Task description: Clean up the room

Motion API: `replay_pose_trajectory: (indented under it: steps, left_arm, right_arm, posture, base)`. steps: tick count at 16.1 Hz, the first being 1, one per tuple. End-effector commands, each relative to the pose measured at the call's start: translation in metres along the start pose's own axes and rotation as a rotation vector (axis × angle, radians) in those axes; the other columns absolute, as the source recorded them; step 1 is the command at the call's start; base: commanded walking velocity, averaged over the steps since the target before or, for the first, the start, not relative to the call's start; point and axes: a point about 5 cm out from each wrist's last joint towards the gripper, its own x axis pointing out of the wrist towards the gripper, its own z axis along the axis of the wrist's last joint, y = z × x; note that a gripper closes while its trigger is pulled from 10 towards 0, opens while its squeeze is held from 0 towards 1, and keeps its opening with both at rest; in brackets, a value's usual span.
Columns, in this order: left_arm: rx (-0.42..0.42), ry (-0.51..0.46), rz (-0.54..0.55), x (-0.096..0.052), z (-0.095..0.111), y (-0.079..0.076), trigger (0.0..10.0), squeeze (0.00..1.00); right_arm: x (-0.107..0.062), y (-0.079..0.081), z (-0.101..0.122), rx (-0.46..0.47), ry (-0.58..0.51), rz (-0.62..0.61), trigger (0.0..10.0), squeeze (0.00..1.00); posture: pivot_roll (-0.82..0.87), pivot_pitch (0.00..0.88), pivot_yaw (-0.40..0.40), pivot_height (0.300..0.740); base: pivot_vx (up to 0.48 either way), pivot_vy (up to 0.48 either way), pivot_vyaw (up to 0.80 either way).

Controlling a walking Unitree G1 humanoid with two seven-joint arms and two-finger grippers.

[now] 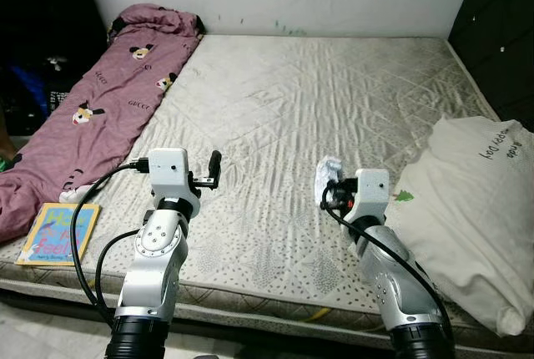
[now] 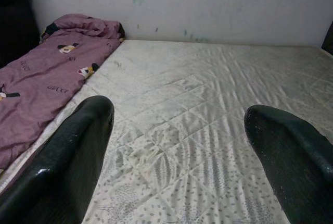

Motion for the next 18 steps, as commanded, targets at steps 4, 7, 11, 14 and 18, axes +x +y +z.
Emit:
replay_pose_trajectory:
  steps: [4, 7, 11, 14, 18]
  left_arm:
    - [0.008, 0.03, 0.006, -0.001, -0.003, 0.003, 10.0, 0.0]
    - [0.007, 0.033, 0.009, -0.002, -0.003, 0.004, 10.0, 0.0]
    - [0.001, 0.033, 0.005, -0.003, -0.002, 0.004, 10.0, 0.0]
    - [-0.001, 0.031, 0.008, -0.004, -0.002, 0.004, 10.0, 0.0]
    - [0.001, 0.03, 0.004, -0.003, -0.001, 0.004, 10.0, 0.0]
  right_arm:
    - [0.015, 0.02, -0.015, -0.047, 0.177, 0.122, 10.0, 0.0]
    - [0.024, 0.038, -0.015, -0.059, 0.204, 0.214, 10.0, 0.0]
    - [0.033, 0.069, 0.002, 0.059, 0.09, 0.301, 10.0, 0.0]
    - [0.038, 0.07, 0.015, 0.172, -0.007, 0.247, 10.0, 0.0]
    - [0.042, 0.065, 0.013, 0.172, -0.029, 0.187, 10.0, 0.0]
  posture:
    - [0.05, 0.0, 0.066, 0.74]
    - [0.06, 0.0, 0.067, 0.74]
    - [0.07, 0.0, 0.061, 0.74]
    - [0.08, 0.0, 0.059, 0.74]
    - [0.08, 0.0, 0.061, 0.74]
  base:
    - [0.0, 0.0, 0.0]
    - [0.0, 0.0, 0.0]
    - [0.0, 0.0, 0.0]
    - [0.0, 0.0, 0.0]
    - [0.0, 0.0, 0.0]
